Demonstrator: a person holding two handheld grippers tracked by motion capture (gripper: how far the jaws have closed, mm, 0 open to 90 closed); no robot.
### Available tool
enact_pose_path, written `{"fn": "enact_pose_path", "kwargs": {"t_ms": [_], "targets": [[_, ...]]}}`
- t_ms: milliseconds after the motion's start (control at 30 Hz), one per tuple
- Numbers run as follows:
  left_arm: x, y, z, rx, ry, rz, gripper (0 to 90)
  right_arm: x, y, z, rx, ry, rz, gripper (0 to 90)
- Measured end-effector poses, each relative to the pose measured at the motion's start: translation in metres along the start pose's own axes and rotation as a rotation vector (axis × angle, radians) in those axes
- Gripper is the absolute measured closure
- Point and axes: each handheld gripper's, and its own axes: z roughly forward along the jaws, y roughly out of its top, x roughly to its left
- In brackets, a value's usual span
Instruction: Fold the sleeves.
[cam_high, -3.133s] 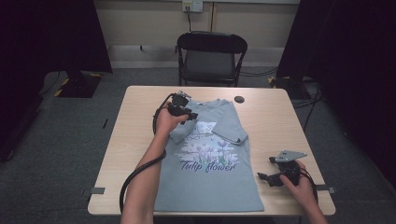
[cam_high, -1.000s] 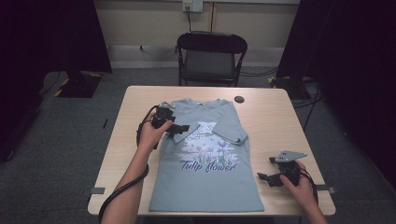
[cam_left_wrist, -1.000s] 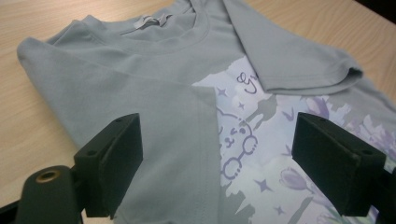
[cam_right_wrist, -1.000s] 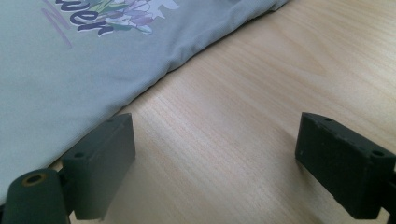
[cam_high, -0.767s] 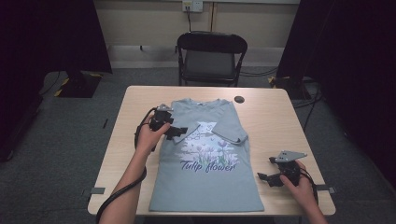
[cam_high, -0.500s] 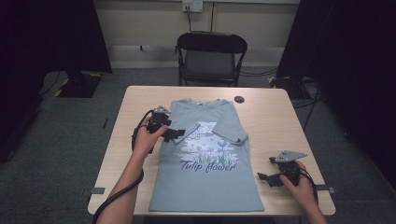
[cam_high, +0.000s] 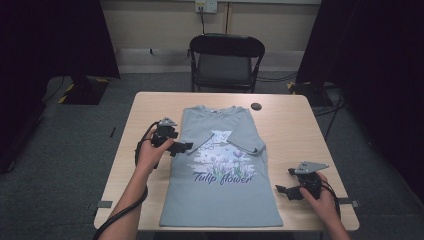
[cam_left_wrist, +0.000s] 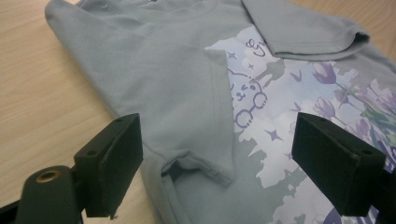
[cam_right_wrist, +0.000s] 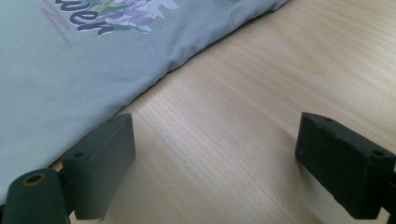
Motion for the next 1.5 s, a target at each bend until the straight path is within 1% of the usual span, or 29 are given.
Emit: {"fn": "enact_pose_path", "kwargs": {"t_ms": [67, 100, 133, 200, 300, 467, 500, 567, 667, 700, 867, 1000, 1100, 1133, 1300, 1367, 1400, 1500], "targets": [[0.000, -0.002, -0.002, 0.000, -0.001, -0.004, 16.1, 0.000, 0.000, 0.000, 0.000, 0.000, 0.000, 11.2], [0.001, -0.005, -0.004, 0.004, 0.002, 0.005, 16.2, 0.000, 0.000, 0.000, 0.000, 0.000, 0.000, 11.2], [0.001, -0.006, -0.005, 0.001, 0.001, -0.002, 16.2, 0.000, 0.000, 0.000, 0.000, 0.000, 0.000, 11.2], [0.001, -0.008, -0.007, 0.008, 0.001, 0.006, 16.2, 0.000, 0.000, 0.000, 0.000, 0.000, 0.000, 11.2], [0.001, -0.012, -0.009, 0.004, 0.000, -0.001, 16.2, 0.000, 0.000, 0.000, 0.000, 0.000, 0.000, 11.2], [0.002, -0.017, -0.013, 0.016, -0.001, 0.014, 16.2, 0.000, 0.000, 0.000, 0.000, 0.000, 0.000, 11.2], [0.002, -0.018, -0.013, 0.014, -0.002, 0.006, 16.2, 0.000, 0.000, 0.000, 0.000, 0.000, 0.000, 11.2], [0.002, -0.020, -0.014, 0.014, 0.000, 0.006, 16.1, 0.000, 0.000, 0.000, 0.000, 0.000, 0.000, 11.2], [0.001, -0.024, -0.015, 0.019, -0.003, 0.004, 16.2, 0.000, 0.000, 0.000, 0.000, 0.000, 0.000, 11.2], [0.001, -0.025, -0.016, 0.022, -0.004, 0.012, 16.2, 0.000, 0.000, 0.000, 0.000, 0.000, 0.000, 11.2], [0.000, -0.028, -0.019, 0.011, -0.012, 0.003, 16.2, 0.000, 0.000, 0.000, 0.000, 0.000, 0.000, 11.2], [-0.001, -0.033, -0.021, 0.006, -0.017, 0.009, 16.2, 0.000, 0.000, 0.000, 0.000, 0.000, 0.000, 11.2], [-0.002, -0.036, -0.022, 0.009, -0.021, 0.010, 16.2, 0.000, 0.000, 0.000, 0.000, 0.000, 0.000, 11.2], [-0.002, -0.038, -0.023, 0.016, -0.024, 0.015, 16.2, 0.000, 0.000, 0.000, 0.000, 0.000, 0.000, 11.2], [-0.003, -0.042, -0.026, 0.022, -0.012, 0.028, 16.2, 0.000, 0.000, 0.000, 0.000, 0.000, 0.000, 11.2], [-0.002, -0.044, -0.027, 0.021, -0.011, 0.022, 16.2, 0.000, 0.000, 0.000, 0.000, 0.000, 0.000, 11.2], [-0.001, -0.045, -0.027, 0.025, -0.010, 0.031, 16.2, 0.000, 0.000, 0.000, 0.000, 0.000, 0.000, 11.2], [-0.002, -0.047, -0.028, 0.030, -0.007, 0.027, 16.2, 0.000, 0.000, 0.000, 0.000, 0.000, 0.000, 11.2]]}}
